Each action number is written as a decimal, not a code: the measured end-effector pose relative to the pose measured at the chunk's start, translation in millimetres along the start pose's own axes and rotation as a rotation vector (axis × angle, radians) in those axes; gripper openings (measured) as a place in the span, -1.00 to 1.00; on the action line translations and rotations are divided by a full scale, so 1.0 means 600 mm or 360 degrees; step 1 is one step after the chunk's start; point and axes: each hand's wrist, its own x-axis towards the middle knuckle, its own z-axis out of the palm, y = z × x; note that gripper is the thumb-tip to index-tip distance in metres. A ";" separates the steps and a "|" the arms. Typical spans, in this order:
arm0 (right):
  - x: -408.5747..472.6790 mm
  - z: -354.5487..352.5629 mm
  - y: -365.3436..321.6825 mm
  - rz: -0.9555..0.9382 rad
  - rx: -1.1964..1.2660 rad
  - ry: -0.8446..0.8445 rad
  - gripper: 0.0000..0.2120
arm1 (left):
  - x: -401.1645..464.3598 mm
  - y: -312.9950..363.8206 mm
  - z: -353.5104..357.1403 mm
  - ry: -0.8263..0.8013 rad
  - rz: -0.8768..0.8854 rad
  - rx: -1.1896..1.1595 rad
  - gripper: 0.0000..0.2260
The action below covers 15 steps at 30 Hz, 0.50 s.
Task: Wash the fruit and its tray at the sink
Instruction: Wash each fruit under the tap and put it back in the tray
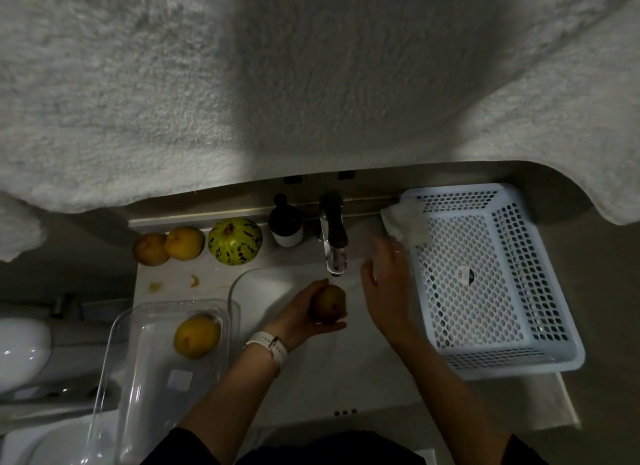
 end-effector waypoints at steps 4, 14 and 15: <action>0.040 -0.010 0.064 0.0103 -0.0574 -0.0110 -0.31 | -0.018 -0.006 -0.002 -0.0134 -0.0034 -0.0043 -0.44; 0.083 -0.010 0.108 0.0162 -0.0957 -0.0444 -0.32 | -0.056 -0.023 -0.012 -0.0157 -0.0118 -0.0136 -0.65; 0.083 -0.011 0.108 0.0163 -0.0944 -0.0460 -0.31 | -0.059 -0.022 -0.012 -0.0158 -0.0118 -0.0143 -0.67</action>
